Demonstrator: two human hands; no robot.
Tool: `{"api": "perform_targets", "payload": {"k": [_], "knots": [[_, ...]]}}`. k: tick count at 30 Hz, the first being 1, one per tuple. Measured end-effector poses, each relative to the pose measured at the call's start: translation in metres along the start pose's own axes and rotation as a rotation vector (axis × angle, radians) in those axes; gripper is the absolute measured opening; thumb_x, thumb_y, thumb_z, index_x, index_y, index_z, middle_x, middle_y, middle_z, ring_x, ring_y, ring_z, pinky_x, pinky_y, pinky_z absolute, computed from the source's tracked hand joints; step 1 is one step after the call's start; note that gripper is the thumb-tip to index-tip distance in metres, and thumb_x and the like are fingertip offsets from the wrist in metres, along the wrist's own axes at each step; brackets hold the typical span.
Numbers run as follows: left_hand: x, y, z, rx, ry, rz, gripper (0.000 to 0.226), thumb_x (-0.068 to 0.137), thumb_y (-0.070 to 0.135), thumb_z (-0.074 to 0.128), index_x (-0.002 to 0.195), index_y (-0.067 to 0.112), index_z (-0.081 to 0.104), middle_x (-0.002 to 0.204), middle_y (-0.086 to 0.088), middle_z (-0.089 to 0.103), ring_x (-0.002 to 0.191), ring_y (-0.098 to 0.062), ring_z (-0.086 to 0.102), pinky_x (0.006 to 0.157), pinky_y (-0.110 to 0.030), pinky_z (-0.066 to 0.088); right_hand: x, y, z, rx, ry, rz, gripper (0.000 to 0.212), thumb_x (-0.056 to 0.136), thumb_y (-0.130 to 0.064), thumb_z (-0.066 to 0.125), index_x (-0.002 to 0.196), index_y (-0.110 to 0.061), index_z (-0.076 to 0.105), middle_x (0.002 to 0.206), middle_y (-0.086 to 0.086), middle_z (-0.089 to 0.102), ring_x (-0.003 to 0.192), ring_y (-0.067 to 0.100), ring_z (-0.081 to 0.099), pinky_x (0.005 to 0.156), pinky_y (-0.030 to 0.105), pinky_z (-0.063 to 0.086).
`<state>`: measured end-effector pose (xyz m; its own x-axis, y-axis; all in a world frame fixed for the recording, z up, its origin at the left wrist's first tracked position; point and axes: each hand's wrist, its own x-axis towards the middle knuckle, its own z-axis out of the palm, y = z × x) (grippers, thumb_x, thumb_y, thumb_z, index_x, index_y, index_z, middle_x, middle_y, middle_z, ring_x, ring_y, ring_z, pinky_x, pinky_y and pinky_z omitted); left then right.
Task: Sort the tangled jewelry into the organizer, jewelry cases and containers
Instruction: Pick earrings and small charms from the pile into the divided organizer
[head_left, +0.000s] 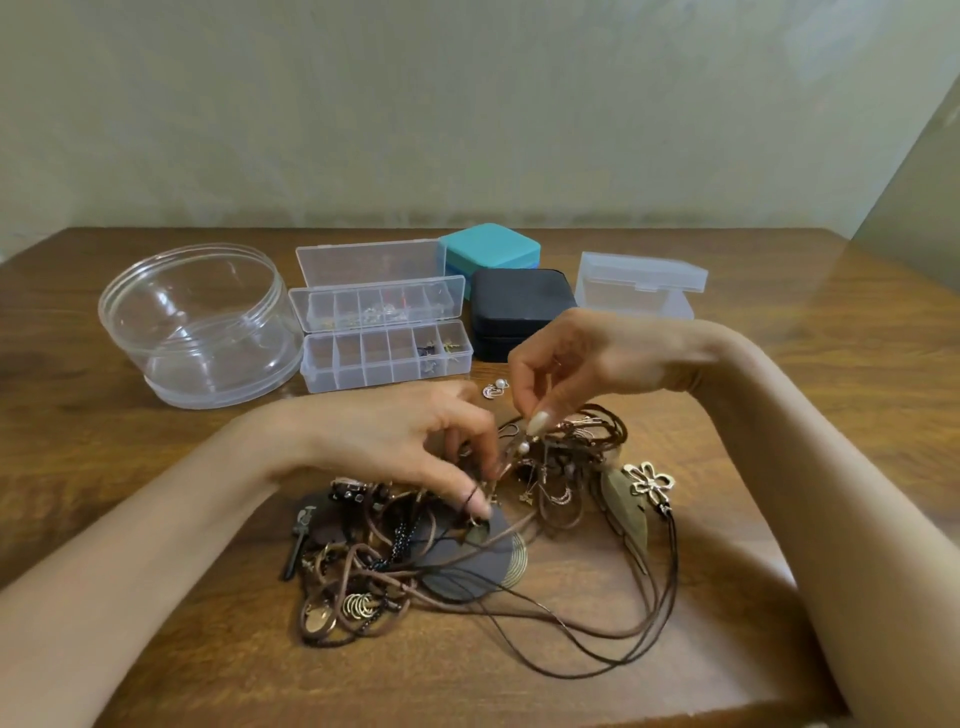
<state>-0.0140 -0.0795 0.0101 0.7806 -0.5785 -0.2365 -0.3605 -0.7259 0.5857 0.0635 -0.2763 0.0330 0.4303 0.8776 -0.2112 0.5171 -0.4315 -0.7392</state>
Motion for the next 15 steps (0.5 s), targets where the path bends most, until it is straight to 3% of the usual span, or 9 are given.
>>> {"api": "perform_targets", "payload": {"k": [4, 7, 11, 15], "knots": [[0.0063, 0.0045, 0.0070, -0.238, 0.251, 0.025, 0.029, 0.074, 0.027, 0.075, 0.095, 0.016, 0.057, 0.083, 0.006, 0.061, 0.069, 0.002, 0.055, 0.061, -0.011, 0.044, 0.0022, 0.0039, 0.0006, 0.117, 0.061, -0.069, 0.004, 0.083, -0.003, 0.066, 0.084, -0.003, 0.062, 0.079, 0.006, 0.066, 0.077, 0.017, 0.063, 0.072, 0.026, 0.051], [0.0075, 0.0033, 0.0078, -0.462, 0.217, 0.045, 0.030, 0.077, 0.012, 0.070, 0.102, 0.008, 0.054, 0.093, -0.009, 0.072, 0.082, -0.018, 0.068, 0.072, -0.021, 0.054, 0.0021, 0.0044, -0.0002, 0.180, 0.087, -0.101, 0.005, 0.080, -0.005, 0.066, 0.081, -0.007, 0.062, 0.074, -0.001, 0.067, 0.072, 0.011, 0.063, 0.067, 0.019, 0.049], [0.0060, 0.0034, 0.0033, -0.725, 0.172, 0.037, 0.018, 0.089, 0.000, 0.053, 0.105, 0.006, 0.055, 0.096, -0.012, 0.073, 0.068, -0.007, 0.061, 0.057, -0.012, 0.046, -0.0007, 0.0054, -0.0055, 0.225, 0.112, -0.112, 0.006, 0.082, -0.004, 0.065, 0.081, -0.008, 0.062, 0.073, -0.003, 0.066, 0.070, 0.010, 0.062, 0.065, 0.019, 0.049], [0.0034, 0.0036, -0.0003, -0.836, 0.167, 0.010, 0.019, 0.088, 0.001, 0.051, 0.105, 0.006, 0.056, 0.088, -0.008, 0.072, 0.058, -0.003, 0.059, 0.050, -0.011, 0.046, -0.0003, 0.0070, -0.0058, 0.250, 0.141, -0.103, 0.005, 0.079, -0.007, 0.066, 0.080, -0.008, 0.062, 0.071, 0.000, 0.065, 0.067, 0.011, 0.061, 0.063, 0.020, 0.050]]}}
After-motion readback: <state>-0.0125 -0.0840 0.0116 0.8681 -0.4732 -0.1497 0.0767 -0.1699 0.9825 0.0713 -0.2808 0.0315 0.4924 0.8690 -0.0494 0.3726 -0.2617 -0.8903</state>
